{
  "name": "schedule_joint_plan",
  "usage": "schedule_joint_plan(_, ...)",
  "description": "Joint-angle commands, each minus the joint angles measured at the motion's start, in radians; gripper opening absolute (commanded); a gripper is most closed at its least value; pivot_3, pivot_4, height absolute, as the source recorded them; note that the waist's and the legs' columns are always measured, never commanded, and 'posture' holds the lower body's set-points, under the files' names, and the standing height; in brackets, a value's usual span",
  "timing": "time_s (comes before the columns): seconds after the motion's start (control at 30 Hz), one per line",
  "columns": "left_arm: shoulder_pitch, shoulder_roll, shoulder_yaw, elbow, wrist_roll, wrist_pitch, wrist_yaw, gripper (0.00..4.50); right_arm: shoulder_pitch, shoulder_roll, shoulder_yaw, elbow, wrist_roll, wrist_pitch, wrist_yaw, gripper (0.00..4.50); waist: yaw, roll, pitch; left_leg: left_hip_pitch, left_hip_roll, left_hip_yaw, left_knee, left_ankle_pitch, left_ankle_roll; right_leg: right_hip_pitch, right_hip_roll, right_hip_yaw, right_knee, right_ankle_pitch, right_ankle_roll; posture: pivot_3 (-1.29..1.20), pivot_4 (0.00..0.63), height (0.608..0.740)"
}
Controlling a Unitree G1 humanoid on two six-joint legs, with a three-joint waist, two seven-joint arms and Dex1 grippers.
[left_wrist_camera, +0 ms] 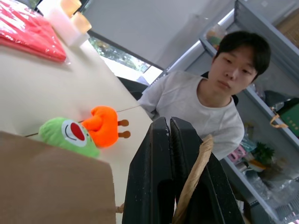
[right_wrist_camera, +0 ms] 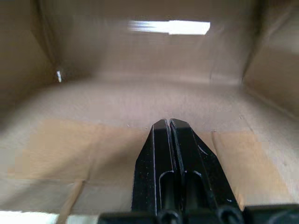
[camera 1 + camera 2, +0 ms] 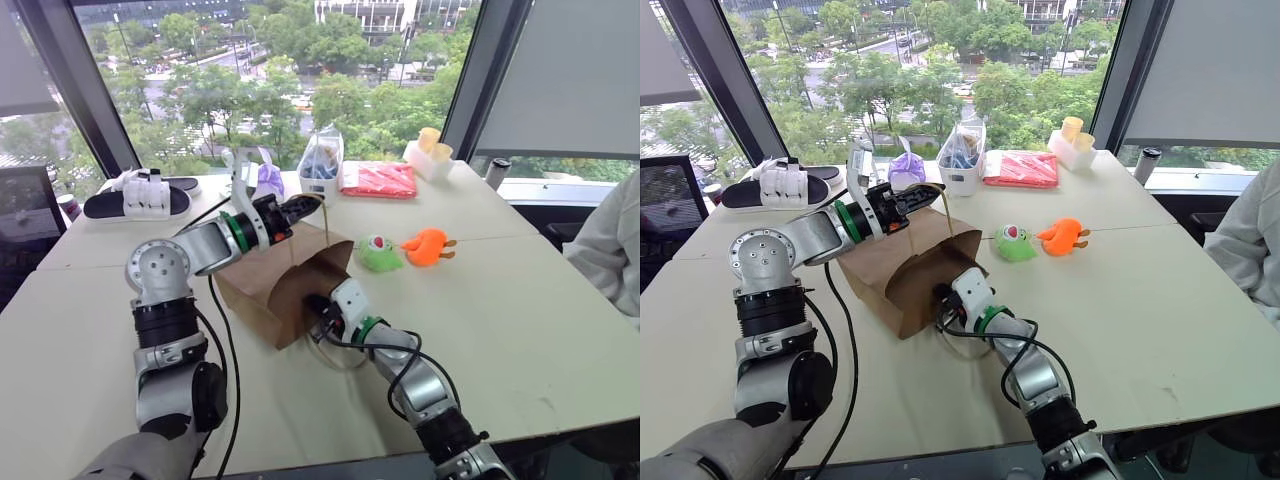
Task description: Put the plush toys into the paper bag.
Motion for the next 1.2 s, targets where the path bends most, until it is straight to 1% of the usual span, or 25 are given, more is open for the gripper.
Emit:
schedule_joint_plan(0.03, -0.003, 0.018, -0.019, -0.016, -0.017, -0.017, -0.013, 0.08, 0.075, 0.001, -0.044, -0.311, 0.138, 0.139, 0.024, 0.00, 0.003, 0.000, 0.000, 0.000, 0.000, 0.000, 0.000, 0.000, 0.000, 0.000, 0.000, 0.000, 0.000, 0.000, 0.000, 0.00, 0.150, 0.740)
schedule_joint_plan(0.13, 0.000, 0.026, -0.031, -0.011, -0.020, -0.020, -0.022, 0.08, 0.118, -0.007, -0.095, -0.477, 0.236, 0.264, 0.011, 0.00, 0.006, 0.000, 0.000, 0.000, 0.000, 0.000, 0.000, 0.000, 0.000, 0.000, 0.000, 0.000, 0.000, 0.000, 0.000, 0.00, 0.150, 0.740)
schedule_joint_plan(0.2, 0.009, 0.031, -0.050, -0.013, -0.016, -0.028, -0.040, 0.08, 0.129, -0.026, -0.186, -0.592, 0.362, 0.389, -0.004, 0.00, 0.010, 0.000, 0.000, 0.000, 0.000, 0.000, 0.000, 0.000, 0.000, 0.000, 0.000, 0.000, -0.001, 0.000, 0.000, 0.00, 0.150, 0.740)
schedule_joint_plan(0.27, 0.013, 0.037, -0.064, -0.013, -0.018, -0.031, -0.058, 0.08, 0.105, -0.033, -0.286, -0.633, 0.441, 0.461, -0.050, 0.00, 0.022, 0.000, 0.000, 0.000, 0.000, 0.000, 0.000, 0.000, 0.000, 0.001, 0.000, 0.000, -0.001, 0.000, 0.000, 0.00, 0.150, 0.740)
schedule_joint_plan(0.3, 0.013, 0.039, -0.067, -0.012, -0.018, -0.033, -0.062, 0.08, 0.076, -0.033, -0.338, -0.622, 0.471, 0.474, -0.080, 0.00, 0.025, 0.000, 0.000, 0.000, 0.000, 0.000, 0.000, 0.000, 0.000, 0.001, 0.000, 0.000, -0.001, 0.000, 0.000, 0.00, 0.150, 0.740)
schedule_joint_plan(0.33, 0.012, 0.041, -0.071, -0.009, -0.018, -0.035, -0.067, 0.00, 0.038, -0.046, -0.385, -0.592, 0.482, 0.478, -0.103, 0.53, 0.027, 0.000, 0.000, 0.000, 0.000, 0.000, 0.000, 0.000, 0.000, 0.001, 0.000, 0.000, -0.001, 0.000, 0.000, 0.00, 0.150, 0.740)
schedule_joint_plan(0.37, 0.011, 0.043, -0.075, -0.005, -0.016, -0.039, -0.072, 0.00, 0.001, -0.064, -0.416, -0.552, 0.475, 0.479, -0.123, 0.82, 0.028, 0.000, 0.000, 0.000, 0.000, 0.001, 0.000, 0.000, 0.000, 0.001, 0.000, 0.000, -0.001, 0.000, 0.000, 0.00, 0.150, 0.740)
schedule_joint_plan(0.4, 0.010, 0.044, -0.079, -0.001, -0.014, -0.043, -0.076, 0.00, -0.037, -0.090, -0.433, -0.496, 0.450, 0.471, -0.138, 1.33, 0.028, 0.000, 0.000, 0.000, 0.000, 0.001, 0.000, 0.000, 0.000, 0.001, 0.000, 0.001, -0.001, 0.000, 0.000, 0.00, 0.150, 0.740)
schedule_joint_plan(0.43, 0.008, 0.045, -0.082, 0.005, -0.011, -0.048, -0.080, 0.00, -0.073, -0.125, -0.427, -0.427, 0.406, 0.458, -0.144, 1.77, 0.028, 0.000, 0.000, 0.001, 0.000, 0.001, 0.000, 0.000, 0.000, 0.001, 0.000, 0.001, -0.001, 0.000, 0.000, 0.00, 0.150, 0.740)
schedule_joint_plan(0.5, 0.006, 0.047, -0.094, 0.013, -0.008, -0.057, -0.088, 0.00, -0.133, -0.191, -0.379, -0.286, 0.308, 0.408, -0.147, 2.85, 0.027, 0.000, 0.000, 0.001, 0.000, 0.003, 0.000, 0.000, 0.000, 0.001, 0.000, 0.002, -0.001, 0.000, 0.000, 0.00, 0.150, 0.740)
schedule_joint_plan(0.6, 0.006, 0.051, -0.109, 0.012, -0.007, -0.064, -0.098, 0.00, -0.224, -0.232, -0.333, -0.065, 0.219, 0.388, -0.180, 4.29, 0.025, 0.000, 0.000, 0.002, 0.000, 0.003, -0.001, 0.000, 0.000, 0.000, 0.000, 0.003, 0.000, 0.000, 0.000, 0.00, 0.150, 0.740)
schedule_joint_plan(0.63, 0.005, 0.052, -0.111, 0.012, -0.009, -0.066, -0.098, 0.00, -0.264, -0.236, -0.320, 0.031, 0.187, 0.350, -0.191, 4.41, 0.024, 0.000, 0.000, 0.001, 0.000, 0.004, -0.002, 0.000, 0.000, 0.000, 0.000, 0.003, 0.000, 0.000, 0.000, 0.00, 0.150, 0.740)
schedule_joint_plan(0.67, 0.005, 0.053, -0.113, 0.012, -0.011, -0.067, -0.098, 0.00, -0.291, -0.236, -0.312, 0.096, 0.166, 0.318, -0.196, 4.41, 0.021, 0.000, 0.000, 0.001, 0.000, 0.005, -0.002, 0.000, 0.000, -0.001, 0.000, 0.005, 0.000, 0.000, 0.000, 0.00, 0.150, 0.740)
schedule_joint_plan(0.7, 0.009, 0.056, -0.116, 0.007, -0.008, -0.072, -0.099, 0.00, -0.350, -0.221, -0.304, 0.221, 0.148, 0.289, -0.205, 4.41, 0.018, 0.000, 0.000, 0.001, 0.000, 0.006, -0.002, 0.000, 0.000, -0.002, 0.000, 0.006, 0.000, 0.000, 0.000, 0.00, 0.150, 0.740)
schedule_joint_plan(0.83, 0.024, 0.062, -0.111, -0.014, -0.016, -0.075, -0.083, 0.00, -0.516, -0.173, -0.282, 0.593, 0.091, 0.167, -0.228, 4.41, 0.005, 0.000, 0.000, 0.001, 0.000, 0.010, -0.002, 0.000, 0.000, -0.003, 0.000, 0.011, 0.000, 0.000, 0.000, 0.00, 0.150, 0.740)
schedule_joint_plan(0.9, 0.031, 0.065, -0.108, -0.024, -0.018, -0.075, -0.075, 0.00, -0.559, -0.155, -0.280, 0.719, 0.081, 0.130, -0.217, 4.41, -0.001, 0.000, 0.000, 0.001, 0.001, 0.010, -0.002, 0.000, 0.000, -0.003, 0.001, 0.012, 0.000, 0.000, 0.000, 0.00, 0.150, 0.740)
schedule_joint_plan(0.97, 0.036, 0.068, -0.107, -0.030, -0.019, -0.078, -0.069, 0.00, -0.583, -0.151, -0.283, 0.801, 0.071, 0.104, -0.217, 4.41, -0.002, -0.001, 0.000, 0.001, 0.001, 0.009, -0.002, 0.000, 0.000, -0.003, 0.001, 0.012, 0.000, 0.000, 0.000, 0.00, 0.150, 0.740)
schedule_joint_plan(1.03, 0.040, 0.072, -0.105, -0.036, -0.022, -0.080, -0.062, 0.00, -0.597, -0.147, -0.303, 0.853, 0.083, 0.084, -0.218, 3.92, -0.001, -0.001, 0.000, 0.001, 0.000, 0.008, -0.002, 0.000, 0.001, -0.002, 0.001, 0.012, 0.000, 0.000, 0.000, 0.00, 0.150, 0.740)
schedule_joint_plan(1.07, 0.042, 0.075, -0.104, -0.037, -0.023, -0.082, -0.060, 0.00, -0.601, -0.146, -0.312, 0.868, 0.089, 0.076, -0.212, 3.58, -0.001, -0.001, 0.000, 0.000, 0.000, 0.007, -0.001, 0.000, 0.001, -0.002, 0.001, 0.012, 0.000, 0.000, 0.000, 0.00, 0.150, 0.740)
schedule_joint_plan(1.1, 0.044, 0.077, -0.104, -0.038, -0.023, -0.083, -0.059, 0.00, -0.605, -0.146, -0.317, 0.880, 0.093, 0.069, -0.206, 3.16, -0.001, -0.001, 0.000, 0.000, 0.000, 0.007, -0.001, 0.000, 0.001, -0.002, 0.001, 0.012, 0.000, 0.000, 0.000, 0.00, 0.150, 0.740)
schedule_joint_plan(1.13, 0.046, 0.079, -0.104, -0.039, -0.024, -0.084, -0.058, 0.00, -0.608, -0.145, -0.323, 0.888, 0.097, 0.062, -0.206, 2.54, -0.001, -0.001, 0.000, 0.000, 0.000, 0.007, -0.001, 0.000, 0.001, -0.002, 0.001, 0.012, 0.000, 0.000, 0.000, 0.00, 0.150, 0.740)
schedule_joint_plan(1.17, 0.048, 0.078, -0.104, -0.041, -0.025, -0.084, -0.057, 0.00, -0.609, -0.147, -0.324, 0.890, 0.096, 0.053, -0.202, 2.11, -0.001, -0.001, 0.000, 0.000, 0.000, 0.007, -0.001, 0.000, 0.001, -0.002, 0.001, 0.012, 0.000, 0.000, 0.000, 0.00, 0.150, 0.740)
schedule_joint_plan(1.2, 0.050, 0.078, -0.104, -0.043, -0.026, -0.085, -0.055, 0.00, -0.610, -0.148, -0.324, 0.893, 0.095, 0.047, -0.199, 1.57, -0.001, -0.001, 0.000, 0.000, 0.000, 0.007, -0.001, 0.000, 0.001, -0.002, 0.001, 0.012, 0.000, 0.000, 0.000, 0.00, 0.150, 0.740)
